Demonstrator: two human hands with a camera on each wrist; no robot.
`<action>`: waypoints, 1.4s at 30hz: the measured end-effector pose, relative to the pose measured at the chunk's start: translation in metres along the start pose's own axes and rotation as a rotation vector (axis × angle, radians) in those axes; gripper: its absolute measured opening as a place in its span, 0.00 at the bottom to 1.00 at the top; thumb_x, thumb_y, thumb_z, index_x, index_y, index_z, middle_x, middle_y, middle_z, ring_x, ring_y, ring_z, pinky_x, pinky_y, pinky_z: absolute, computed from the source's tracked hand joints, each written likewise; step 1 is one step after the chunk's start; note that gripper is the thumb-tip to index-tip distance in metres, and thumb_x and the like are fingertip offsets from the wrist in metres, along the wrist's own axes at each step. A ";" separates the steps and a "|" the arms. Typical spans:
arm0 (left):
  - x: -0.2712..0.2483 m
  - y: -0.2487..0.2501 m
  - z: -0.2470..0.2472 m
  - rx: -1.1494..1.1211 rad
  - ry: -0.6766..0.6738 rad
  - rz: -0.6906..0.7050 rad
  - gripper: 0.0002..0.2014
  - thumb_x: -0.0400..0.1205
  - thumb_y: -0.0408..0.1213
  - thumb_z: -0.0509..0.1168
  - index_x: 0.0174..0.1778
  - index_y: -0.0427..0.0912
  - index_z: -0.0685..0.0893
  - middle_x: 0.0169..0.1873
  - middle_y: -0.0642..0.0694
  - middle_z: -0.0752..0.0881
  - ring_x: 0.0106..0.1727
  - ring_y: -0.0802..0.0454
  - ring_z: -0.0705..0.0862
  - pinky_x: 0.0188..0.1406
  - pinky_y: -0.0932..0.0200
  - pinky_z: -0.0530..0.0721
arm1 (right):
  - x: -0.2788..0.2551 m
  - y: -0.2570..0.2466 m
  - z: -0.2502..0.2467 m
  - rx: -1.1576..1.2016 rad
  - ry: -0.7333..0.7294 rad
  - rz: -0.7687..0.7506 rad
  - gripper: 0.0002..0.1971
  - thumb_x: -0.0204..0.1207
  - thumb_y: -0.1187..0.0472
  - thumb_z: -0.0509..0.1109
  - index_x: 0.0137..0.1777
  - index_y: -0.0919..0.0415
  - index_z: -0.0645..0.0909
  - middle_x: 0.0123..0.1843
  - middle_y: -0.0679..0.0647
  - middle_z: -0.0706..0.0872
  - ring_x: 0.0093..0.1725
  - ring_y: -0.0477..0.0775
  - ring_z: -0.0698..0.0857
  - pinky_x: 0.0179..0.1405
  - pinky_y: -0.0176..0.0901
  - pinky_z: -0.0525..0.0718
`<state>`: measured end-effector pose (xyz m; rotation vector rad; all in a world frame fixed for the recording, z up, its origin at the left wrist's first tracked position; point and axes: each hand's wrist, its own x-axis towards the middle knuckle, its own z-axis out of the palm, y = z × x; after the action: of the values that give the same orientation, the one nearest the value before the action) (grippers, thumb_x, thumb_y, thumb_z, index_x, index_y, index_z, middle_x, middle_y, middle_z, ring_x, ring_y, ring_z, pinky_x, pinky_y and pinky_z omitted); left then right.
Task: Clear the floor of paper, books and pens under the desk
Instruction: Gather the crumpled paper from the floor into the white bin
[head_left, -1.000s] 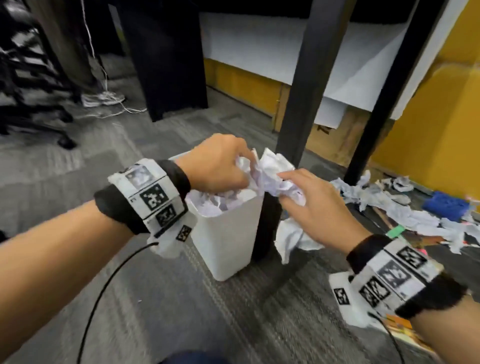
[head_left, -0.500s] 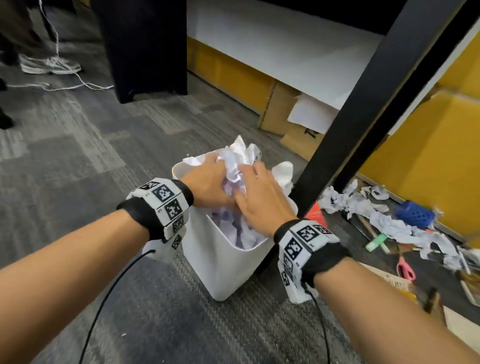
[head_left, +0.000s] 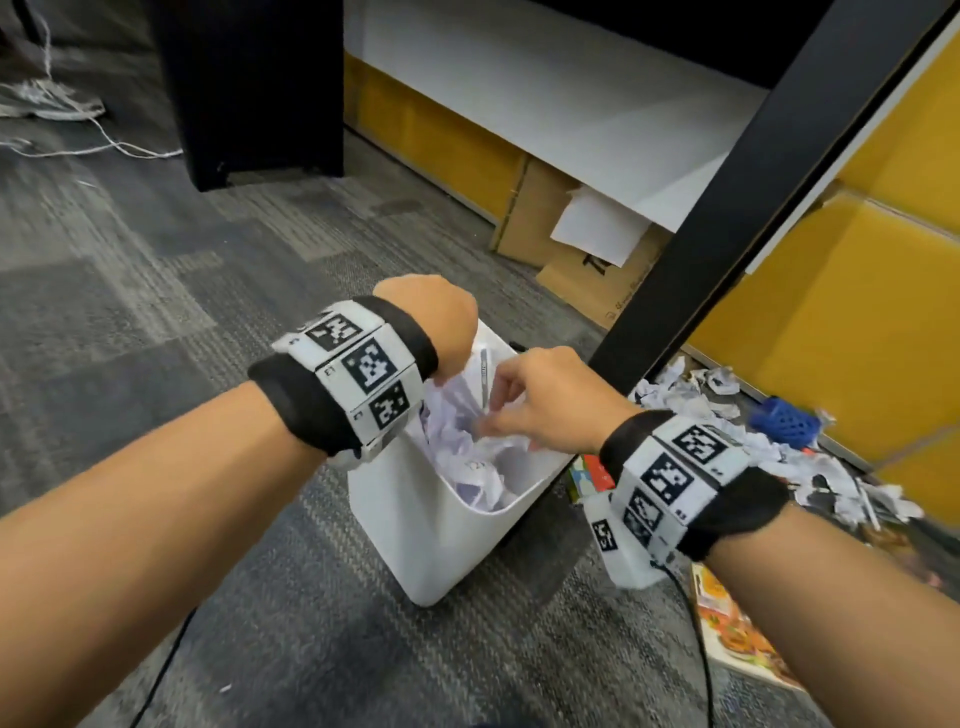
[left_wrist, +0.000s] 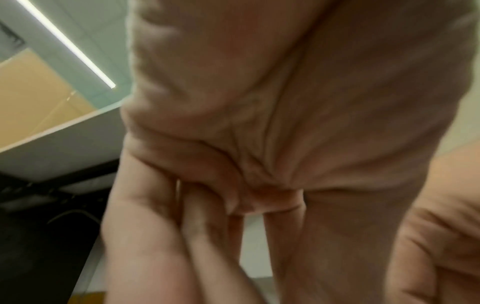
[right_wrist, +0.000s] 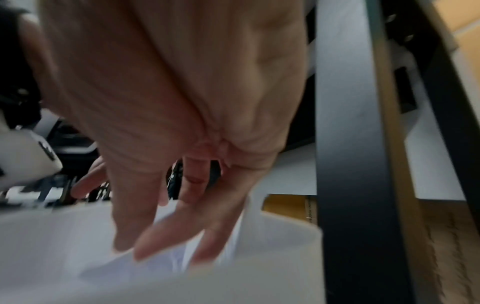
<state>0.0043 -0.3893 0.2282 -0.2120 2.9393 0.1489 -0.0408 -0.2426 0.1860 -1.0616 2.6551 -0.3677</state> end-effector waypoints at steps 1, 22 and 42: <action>-0.002 0.002 -0.006 0.006 0.049 -0.007 0.06 0.77 0.30 0.67 0.35 0.39 0.81 0.26 0.45 0.79 0.24 0.51 0.77 0.37 0.53 0.81 | -0.004 0.000 -0.006 0.061 0.040 -0.011 0.13 0.69 0.47 0.80 0.43 0.57 0.86 0.44 0.53 0.89 0.39 0.51 0.88 0.38 0.52 0.91; 0.042 0.331 0.067 -0.130 0.108 0.419 0.09 0.81 0.45 0.66 0.47 0.42 0.79 0.42 0.42 0.79 0.40 0.41 0.77 0.39 0.50 0.78 | -0.231 0.283 -0.010 -0.064 0.157 0.439 0.08 0.77 0.51 0.72 0.43 0.54 0.86 0.42 0.48 0.88 0.40 0.47 0.84 0.37 0.42 0.77; 0.094 0.576 0.227 0.154 -0.367 0.639 0.17 0.81 0.49 0.64 0.62 0.43 0.79 0.55 0.42 0.86 0.54 0.41 0.83 0.49 0.50 0.82 | -0.422 0.529 0.110 0.065 0.046 1.107 0.32 0.76 0.44 0.67 0.76 0.57 0.66 0.74 0.60 0.71 0.74 0.65 0.71 0.67 0.59 0.78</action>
<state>-0.1324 0.1910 0.0372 0.7030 2.5273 0.0398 -0.0450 0.4082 -0.0283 0.5015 2.7515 -0.2157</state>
